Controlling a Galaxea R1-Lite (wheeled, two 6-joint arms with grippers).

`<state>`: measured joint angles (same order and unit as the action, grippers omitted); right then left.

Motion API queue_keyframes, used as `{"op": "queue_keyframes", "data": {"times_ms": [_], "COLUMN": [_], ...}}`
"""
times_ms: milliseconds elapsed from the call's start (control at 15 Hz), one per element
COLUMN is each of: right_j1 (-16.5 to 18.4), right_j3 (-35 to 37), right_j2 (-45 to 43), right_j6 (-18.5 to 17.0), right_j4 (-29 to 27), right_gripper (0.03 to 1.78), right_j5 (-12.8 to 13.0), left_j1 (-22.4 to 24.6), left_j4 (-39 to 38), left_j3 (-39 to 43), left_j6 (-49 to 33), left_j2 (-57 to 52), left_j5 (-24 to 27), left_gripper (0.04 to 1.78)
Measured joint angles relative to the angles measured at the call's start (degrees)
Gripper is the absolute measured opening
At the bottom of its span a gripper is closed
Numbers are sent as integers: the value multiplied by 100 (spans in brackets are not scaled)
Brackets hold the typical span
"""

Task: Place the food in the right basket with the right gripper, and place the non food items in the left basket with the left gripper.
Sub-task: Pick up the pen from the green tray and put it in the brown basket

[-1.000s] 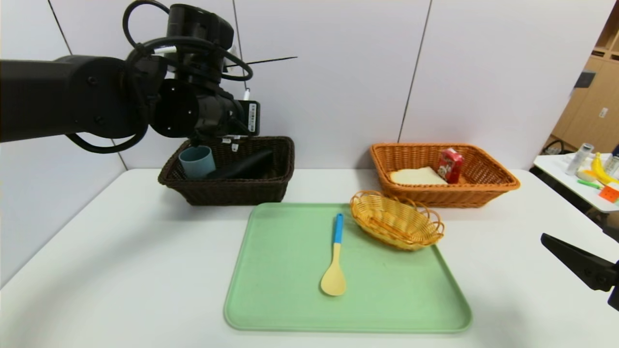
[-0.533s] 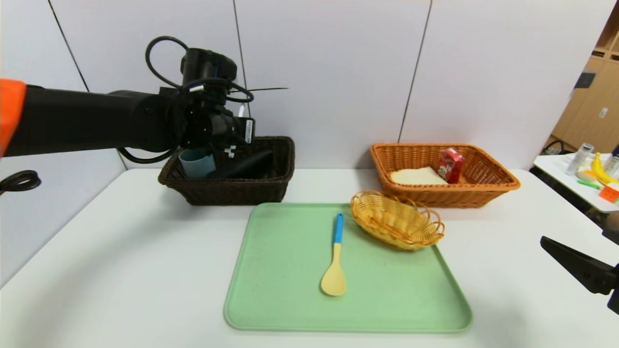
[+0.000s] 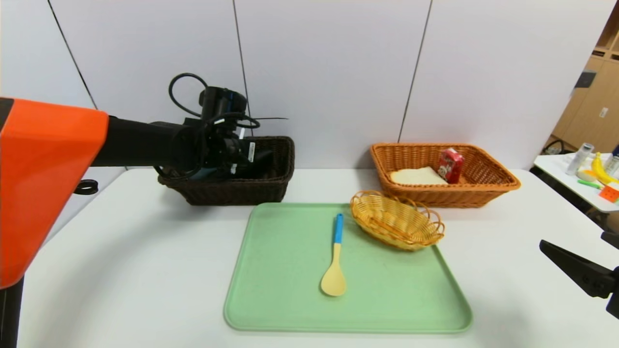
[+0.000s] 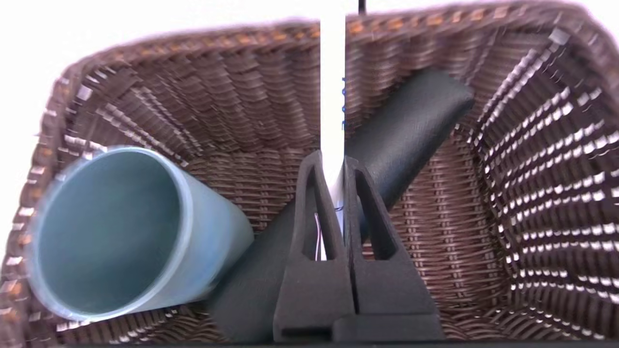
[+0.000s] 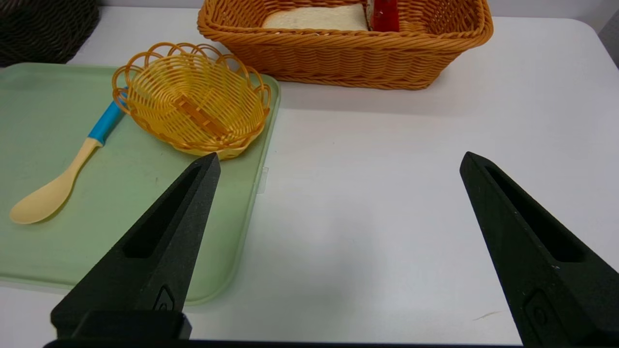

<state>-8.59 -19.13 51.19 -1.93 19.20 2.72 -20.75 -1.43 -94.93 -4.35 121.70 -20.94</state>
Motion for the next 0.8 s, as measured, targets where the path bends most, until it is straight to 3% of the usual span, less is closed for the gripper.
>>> {"op": "queue_keyframes", "data": {"times_ms": [733,800], "right_j1": [0,0], "right_j3": [-11,-11], "right_j2": [0,0], "right_j6": [0,0], "right_j4": [11,11], "right_gripper": [171,171], "right_j5": [2,0], "left_j1": [16,17], "left_j4": [-152,-173], "left_j3": [28,26], "left_j6": [4,2], "left_j2": [32,21], "left_j5": [-35,-35], "left_gripper": [5,25]}}
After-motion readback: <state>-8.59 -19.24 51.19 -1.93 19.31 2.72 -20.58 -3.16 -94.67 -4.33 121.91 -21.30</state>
